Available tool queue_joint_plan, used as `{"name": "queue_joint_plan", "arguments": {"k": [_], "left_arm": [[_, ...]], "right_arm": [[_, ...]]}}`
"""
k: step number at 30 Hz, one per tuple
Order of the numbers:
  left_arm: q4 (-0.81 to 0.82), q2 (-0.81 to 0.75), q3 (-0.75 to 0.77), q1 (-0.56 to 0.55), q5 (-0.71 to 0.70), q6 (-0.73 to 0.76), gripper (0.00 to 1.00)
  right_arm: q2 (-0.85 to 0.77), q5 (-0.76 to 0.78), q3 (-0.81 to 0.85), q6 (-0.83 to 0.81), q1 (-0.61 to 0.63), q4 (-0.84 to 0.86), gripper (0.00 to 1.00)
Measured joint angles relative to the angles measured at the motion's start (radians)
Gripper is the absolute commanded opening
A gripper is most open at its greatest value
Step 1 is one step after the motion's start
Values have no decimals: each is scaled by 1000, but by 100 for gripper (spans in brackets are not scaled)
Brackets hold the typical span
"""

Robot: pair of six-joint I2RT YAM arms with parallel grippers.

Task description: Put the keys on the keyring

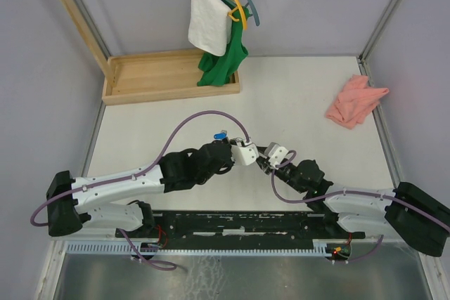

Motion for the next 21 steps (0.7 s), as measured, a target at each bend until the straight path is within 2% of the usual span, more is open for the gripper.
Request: {"name": "queue_joint_plan", "arguments": {"k": [4,8,11,15,21], "left_arm": [[0,0,1,0,10,-4,3],[-1,0,2,0,22,-11,3],[-1,0,2,0,25,-14,3],[0,0,2,0,25,-18,3],[29,-29,-29,4,27,-30,3]], "right_arm": [[8,6,0,-3,1,8,22],[16,10,0,-5,2,15,7],[13,13,0,-6,2,11,1],[-49,14,2,-3,2,-54,1],[-244,17,54,17,2,-311,1]]}}
